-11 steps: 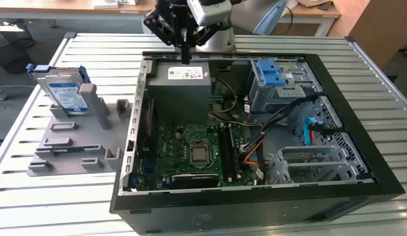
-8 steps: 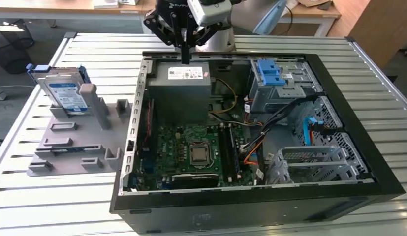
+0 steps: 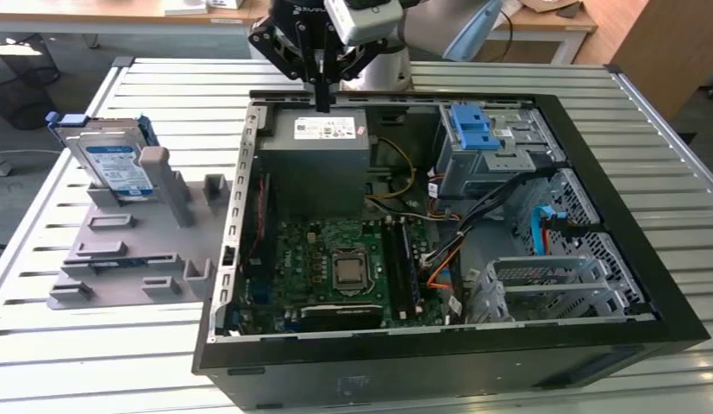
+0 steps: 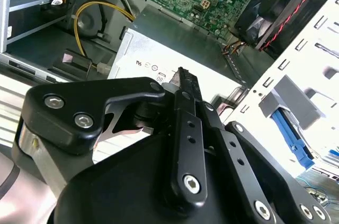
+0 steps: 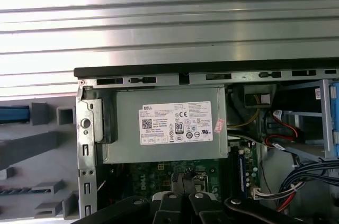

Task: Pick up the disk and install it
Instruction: 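Reach for the disk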

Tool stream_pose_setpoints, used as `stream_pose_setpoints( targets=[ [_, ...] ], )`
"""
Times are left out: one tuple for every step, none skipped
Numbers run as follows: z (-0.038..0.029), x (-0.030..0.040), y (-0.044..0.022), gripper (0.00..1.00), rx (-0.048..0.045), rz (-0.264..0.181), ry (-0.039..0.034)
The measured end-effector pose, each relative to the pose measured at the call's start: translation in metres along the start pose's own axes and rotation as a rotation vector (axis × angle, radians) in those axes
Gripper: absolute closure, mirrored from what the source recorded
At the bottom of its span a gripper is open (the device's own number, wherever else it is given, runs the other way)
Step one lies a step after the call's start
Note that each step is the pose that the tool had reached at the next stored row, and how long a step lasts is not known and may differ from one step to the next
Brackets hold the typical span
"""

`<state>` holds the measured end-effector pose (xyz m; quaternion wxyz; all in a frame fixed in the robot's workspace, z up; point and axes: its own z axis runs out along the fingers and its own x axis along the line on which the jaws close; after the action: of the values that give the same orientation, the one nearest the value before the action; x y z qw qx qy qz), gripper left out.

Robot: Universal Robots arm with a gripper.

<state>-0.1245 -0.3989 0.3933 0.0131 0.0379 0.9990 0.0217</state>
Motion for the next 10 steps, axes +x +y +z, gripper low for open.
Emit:
stream_pose_setpoints(
  targets=[
    [0.0000,0.0004,0.0000,0.89,0.0000,0.000,0.0000],
    [0.0000,0.0009,-0.0001,0.89,0.0000,0.000,0.0000],
    [0.0000,0.0014,-0.0001,0.89,-0.0001,0.000,0.0000],
    [0.0000,0.0019,-0.0001,0.89,0.0000,0.000,0.0000],
    [-0.0001,0.0024,-0.0002,0.89,0.0000,0.000,0.0000],
    [-0.0001,0.0029,-0.0002,0.89,0.0000,0.000,0.0000],
    [-0.0001,0.0034,-0.0003,0.89,0.0000,0.000,0.0000],
    [-0.0001,0.0039,-0.0003,0.89,0.0000,0.000,0.0000],
    [-0.0001,0.0042,-0.0003,0.89,0.0000,0.000,0.0000],
    [-0.0001,0.0043,-0.0003,0.89,0.0000,0.000,0.0000]
  ],
)
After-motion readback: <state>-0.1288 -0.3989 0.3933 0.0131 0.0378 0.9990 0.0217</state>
